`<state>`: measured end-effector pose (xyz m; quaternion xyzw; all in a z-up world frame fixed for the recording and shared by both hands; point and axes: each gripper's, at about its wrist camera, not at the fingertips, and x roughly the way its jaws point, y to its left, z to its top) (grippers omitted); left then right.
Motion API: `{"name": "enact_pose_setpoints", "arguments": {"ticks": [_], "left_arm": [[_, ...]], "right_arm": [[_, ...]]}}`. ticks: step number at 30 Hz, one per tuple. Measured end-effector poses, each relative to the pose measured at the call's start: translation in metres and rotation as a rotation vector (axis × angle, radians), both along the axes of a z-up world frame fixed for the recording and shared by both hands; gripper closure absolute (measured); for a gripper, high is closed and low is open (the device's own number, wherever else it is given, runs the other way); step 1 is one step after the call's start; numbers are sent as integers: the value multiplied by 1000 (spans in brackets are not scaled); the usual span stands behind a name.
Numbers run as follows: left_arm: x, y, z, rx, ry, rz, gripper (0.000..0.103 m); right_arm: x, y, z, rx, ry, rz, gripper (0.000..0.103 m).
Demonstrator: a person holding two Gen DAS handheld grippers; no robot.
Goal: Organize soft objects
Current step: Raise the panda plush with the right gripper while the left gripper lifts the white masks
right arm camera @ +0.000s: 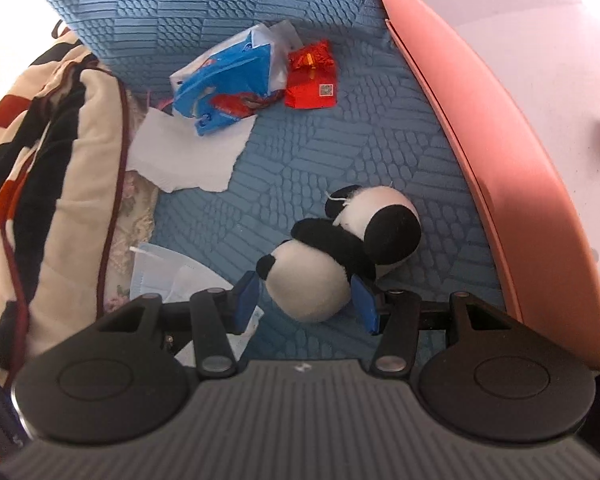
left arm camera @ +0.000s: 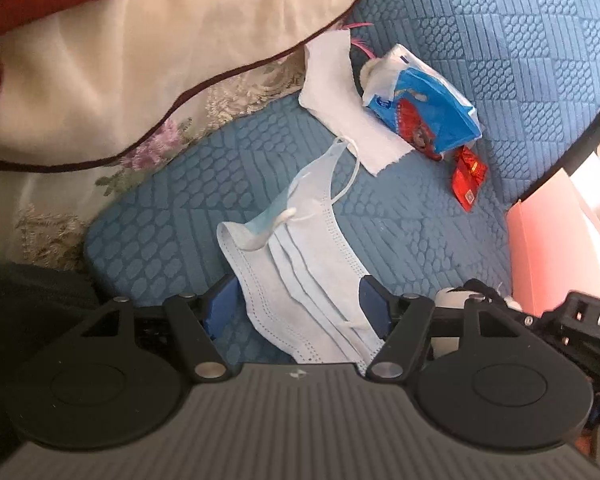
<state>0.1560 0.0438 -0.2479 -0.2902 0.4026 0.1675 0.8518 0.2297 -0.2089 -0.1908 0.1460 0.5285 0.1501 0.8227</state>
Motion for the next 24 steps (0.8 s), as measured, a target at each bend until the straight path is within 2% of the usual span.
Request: {"name": "enact_pose_setpoints", "arguments": {"ticks": [9,14,21,24], "left_arm": [[8,-2,-7,80,-3,-65,31],[14,-2,-9,111,-6,-97,31],[24,-1,-11,147,-6,-149,31],[27,-6,-12,185,-5,-186,31]], "right_arm": [[6,5,-5,-38,-24,-31,48],[8,3,-10,-34,-4,-70,41],[7,8,-10,-48,-11,-86,39],[8,9,-10,-51,-15,-89,37]]}}
